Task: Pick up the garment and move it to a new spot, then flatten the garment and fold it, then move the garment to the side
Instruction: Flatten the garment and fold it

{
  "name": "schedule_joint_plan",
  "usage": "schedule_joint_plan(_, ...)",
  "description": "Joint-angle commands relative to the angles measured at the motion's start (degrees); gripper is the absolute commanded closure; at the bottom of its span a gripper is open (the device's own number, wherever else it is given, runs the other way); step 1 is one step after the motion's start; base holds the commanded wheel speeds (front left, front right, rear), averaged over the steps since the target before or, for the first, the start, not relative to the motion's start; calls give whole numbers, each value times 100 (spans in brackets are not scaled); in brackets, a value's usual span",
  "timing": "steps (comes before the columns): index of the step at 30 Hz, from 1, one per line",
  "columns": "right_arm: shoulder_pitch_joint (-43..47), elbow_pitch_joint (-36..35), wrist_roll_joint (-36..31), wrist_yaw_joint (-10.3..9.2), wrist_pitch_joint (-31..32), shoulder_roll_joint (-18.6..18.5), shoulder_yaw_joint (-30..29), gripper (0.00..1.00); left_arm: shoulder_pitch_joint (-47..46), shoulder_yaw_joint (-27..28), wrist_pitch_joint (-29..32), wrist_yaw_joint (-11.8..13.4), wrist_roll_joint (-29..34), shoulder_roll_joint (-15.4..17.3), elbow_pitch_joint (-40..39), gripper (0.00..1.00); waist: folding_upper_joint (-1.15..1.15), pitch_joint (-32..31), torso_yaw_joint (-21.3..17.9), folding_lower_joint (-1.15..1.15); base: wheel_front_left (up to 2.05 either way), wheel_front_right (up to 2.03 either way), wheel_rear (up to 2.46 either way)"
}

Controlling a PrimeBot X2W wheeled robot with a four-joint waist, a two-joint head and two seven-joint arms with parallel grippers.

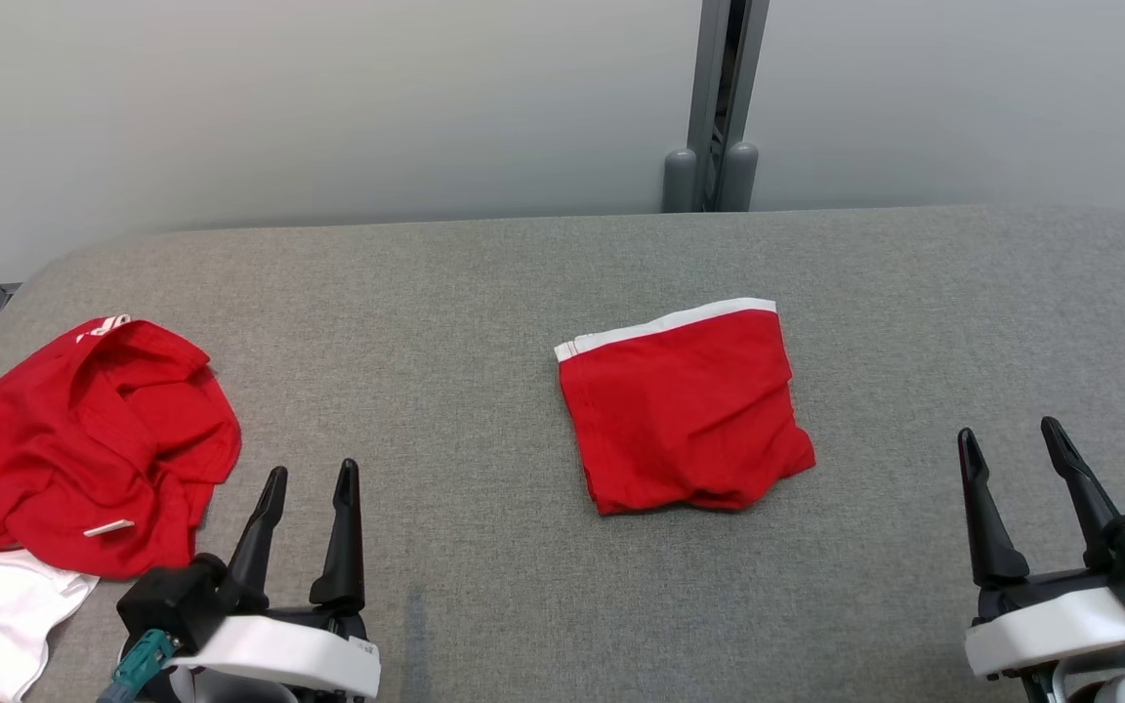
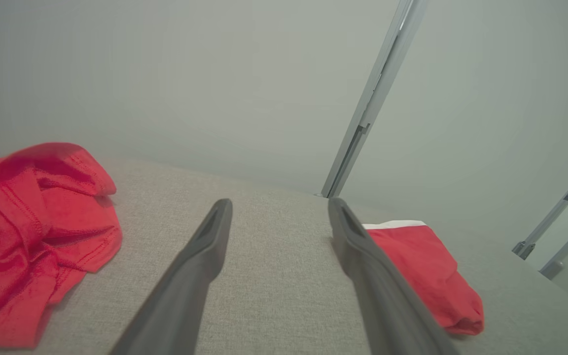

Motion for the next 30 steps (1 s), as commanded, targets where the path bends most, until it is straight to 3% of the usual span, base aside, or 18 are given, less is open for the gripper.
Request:
schedule_joint_plan(1, 45, -31, -4, -5, -23, -2, -33, 0, 41, -13, -4, 38, 66, 25, -61, 0, 0, 0, 6, 0, 0, 0, 0)
schedule_joint_plan(30, 49, 125, 82, -5, -23, 129, -51, 0, 119, -136, -3, 1, 443, 25, -150, 0, 0, -6, 115, 0, 0, 0, 0)
